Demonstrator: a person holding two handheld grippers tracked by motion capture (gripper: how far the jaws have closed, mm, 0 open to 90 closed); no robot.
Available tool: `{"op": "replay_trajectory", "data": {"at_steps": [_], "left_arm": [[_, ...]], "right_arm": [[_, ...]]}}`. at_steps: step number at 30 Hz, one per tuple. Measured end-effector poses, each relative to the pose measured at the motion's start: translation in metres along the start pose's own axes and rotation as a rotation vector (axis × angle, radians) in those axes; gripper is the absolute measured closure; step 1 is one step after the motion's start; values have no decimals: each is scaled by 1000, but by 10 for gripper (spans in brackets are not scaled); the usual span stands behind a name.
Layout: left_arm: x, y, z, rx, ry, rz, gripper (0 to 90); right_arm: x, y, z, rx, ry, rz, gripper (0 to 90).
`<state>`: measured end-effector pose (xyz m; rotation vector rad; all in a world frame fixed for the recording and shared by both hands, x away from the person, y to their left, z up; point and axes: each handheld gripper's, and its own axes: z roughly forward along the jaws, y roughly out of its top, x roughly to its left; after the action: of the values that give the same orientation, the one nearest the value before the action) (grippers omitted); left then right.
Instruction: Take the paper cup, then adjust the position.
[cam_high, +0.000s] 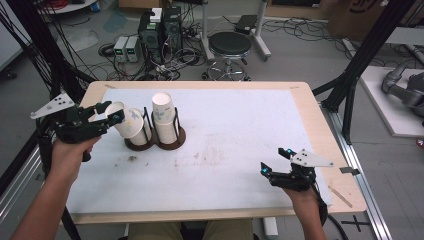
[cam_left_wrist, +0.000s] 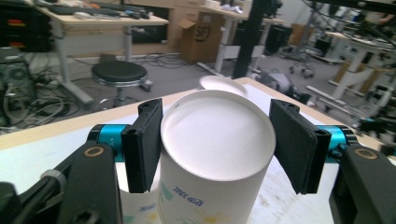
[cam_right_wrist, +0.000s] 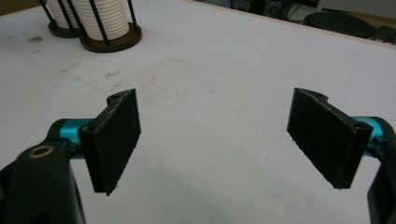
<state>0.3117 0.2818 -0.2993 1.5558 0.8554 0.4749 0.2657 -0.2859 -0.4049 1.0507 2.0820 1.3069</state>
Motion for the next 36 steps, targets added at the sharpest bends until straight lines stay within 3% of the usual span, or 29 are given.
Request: {"op": "replay_trajectory", "data": {"at_steps": [15, 24, 36], "left_arm": [[-26, -26, 5, 8, -162, 41, 373], [-48, -34, 20, 25, -214, 75, 372], [-68, -40, 46, 46, -288, 86, 372]], "right_arm": [[8, 7, 11, -1, 43, -31, 177], [16, 14, 17, -8, 102, -50, 177], [32, 25, 28, -7, 205, -87, 177]]}}
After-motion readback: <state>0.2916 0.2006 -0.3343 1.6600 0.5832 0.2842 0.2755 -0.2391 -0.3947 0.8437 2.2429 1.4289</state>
